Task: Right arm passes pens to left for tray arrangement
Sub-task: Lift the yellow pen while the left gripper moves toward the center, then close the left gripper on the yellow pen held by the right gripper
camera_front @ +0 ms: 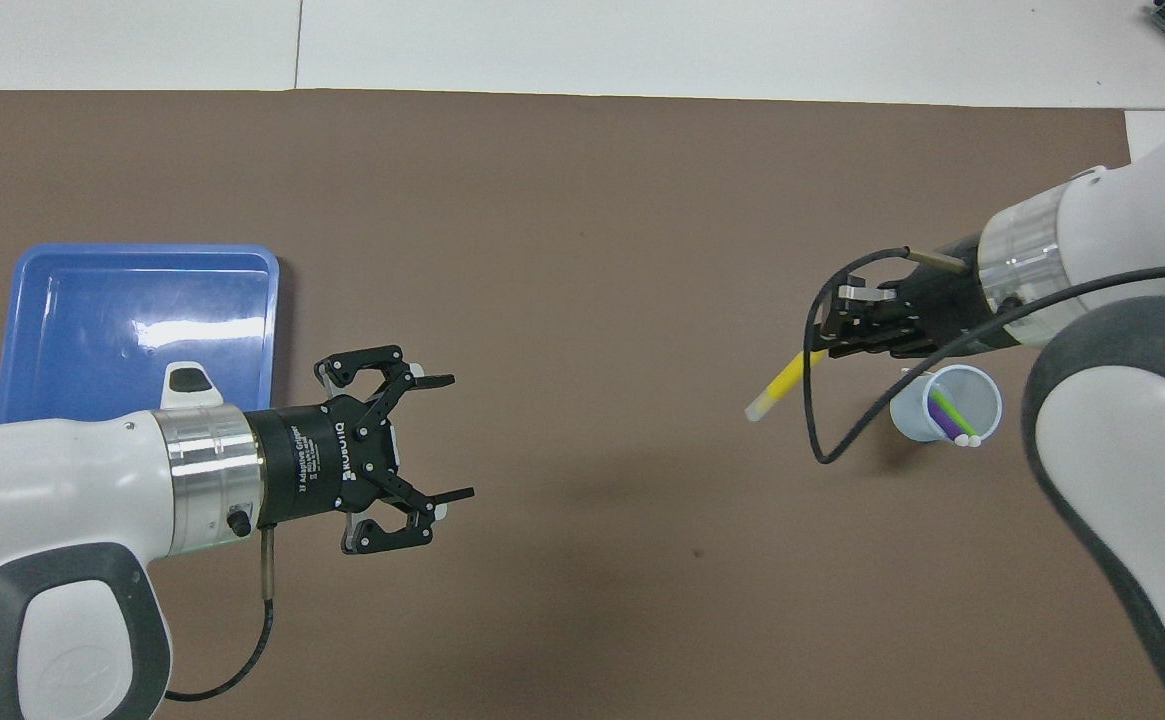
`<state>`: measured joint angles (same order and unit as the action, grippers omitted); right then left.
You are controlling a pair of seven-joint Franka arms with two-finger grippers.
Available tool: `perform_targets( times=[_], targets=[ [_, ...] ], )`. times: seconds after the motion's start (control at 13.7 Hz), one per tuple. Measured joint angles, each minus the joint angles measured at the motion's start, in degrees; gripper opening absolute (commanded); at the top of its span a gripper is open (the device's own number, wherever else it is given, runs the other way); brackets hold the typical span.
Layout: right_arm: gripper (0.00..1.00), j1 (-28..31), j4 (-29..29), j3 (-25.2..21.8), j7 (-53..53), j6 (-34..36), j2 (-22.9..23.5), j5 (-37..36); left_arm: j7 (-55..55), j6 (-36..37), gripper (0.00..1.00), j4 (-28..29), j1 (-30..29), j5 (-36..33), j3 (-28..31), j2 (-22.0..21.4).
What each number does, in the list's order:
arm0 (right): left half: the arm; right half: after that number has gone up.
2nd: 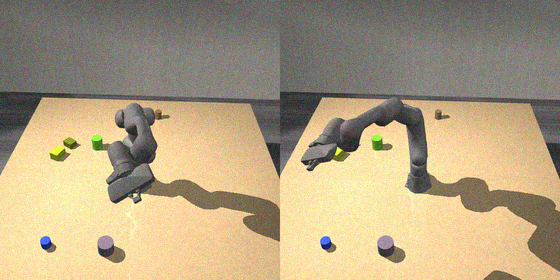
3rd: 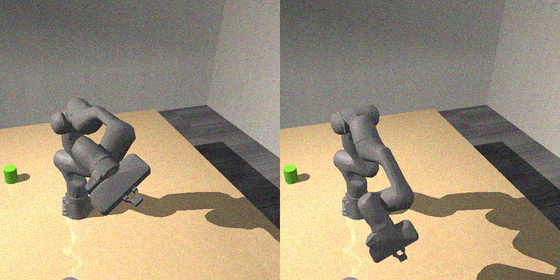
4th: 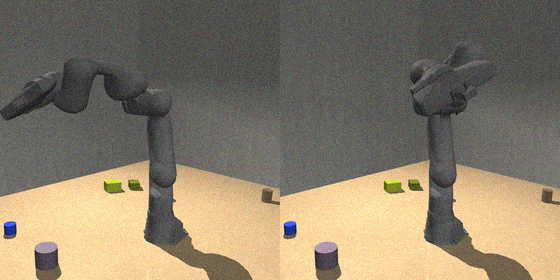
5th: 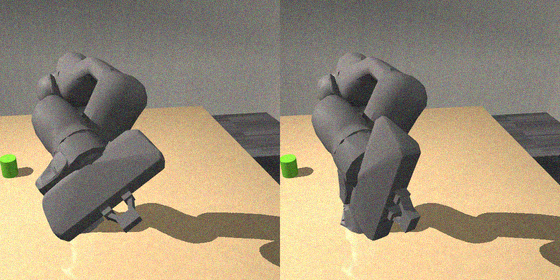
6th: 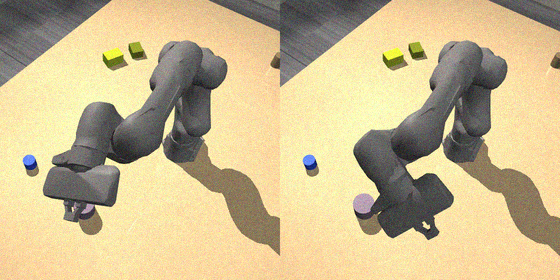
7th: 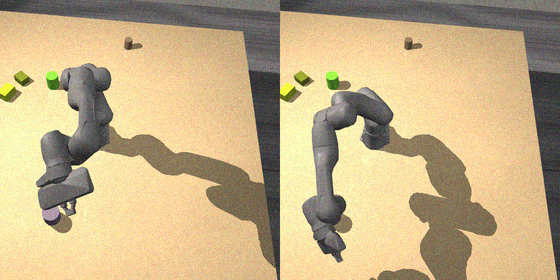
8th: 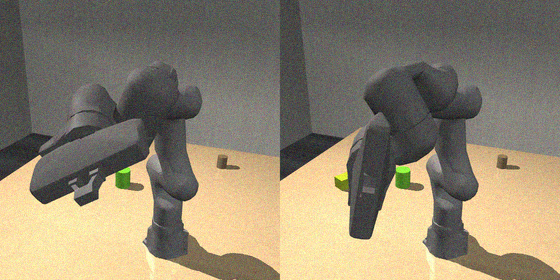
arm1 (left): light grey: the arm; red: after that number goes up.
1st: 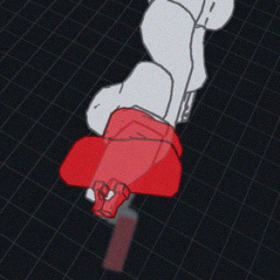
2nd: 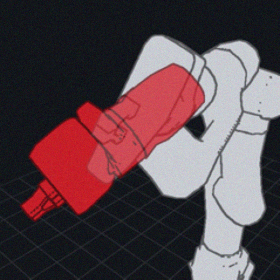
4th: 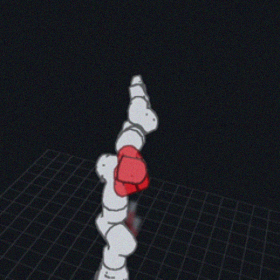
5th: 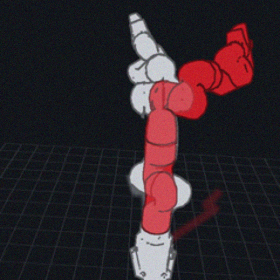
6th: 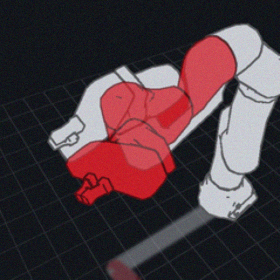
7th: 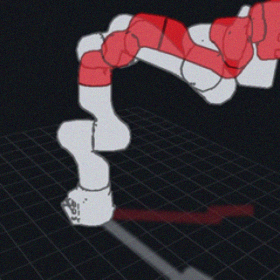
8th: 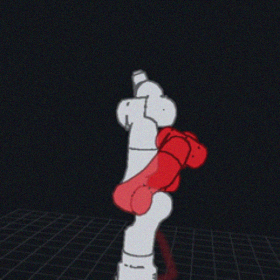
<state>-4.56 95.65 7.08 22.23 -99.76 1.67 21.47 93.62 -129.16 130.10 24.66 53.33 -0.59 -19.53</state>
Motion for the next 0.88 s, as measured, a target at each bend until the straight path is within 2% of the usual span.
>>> perform_targets(
  times=[0.22,0.44,0.66,0.88],
  targets=[
    [0.0,-8.3,4.5,0.8,15.4,-13.3,-0.7,1.3,4.8,-3.1,0.97,0.0,1.4,1.9,-1.2,0.0],
    [0.0,-16.8,10.7,0.9,28.2,-24.6,-2.9,1.4,13.8,-13.5,0.97,0.2,3.6,1.9,-8.5,0.5],
    [0.0,-19.6,13.1,0.9,33.4,-30.4,-4.3,1.4,15.1,-15.2,0.97,0.3,3.7,2.0,-9.6,0.8],
    [0.0,-19.6,13.6,0.6,33.4,-31.8,-4.3,1.4,14.9,-15.2,0.95,0.5,3.2,0.6,-9.0,0.8]
  ],
)
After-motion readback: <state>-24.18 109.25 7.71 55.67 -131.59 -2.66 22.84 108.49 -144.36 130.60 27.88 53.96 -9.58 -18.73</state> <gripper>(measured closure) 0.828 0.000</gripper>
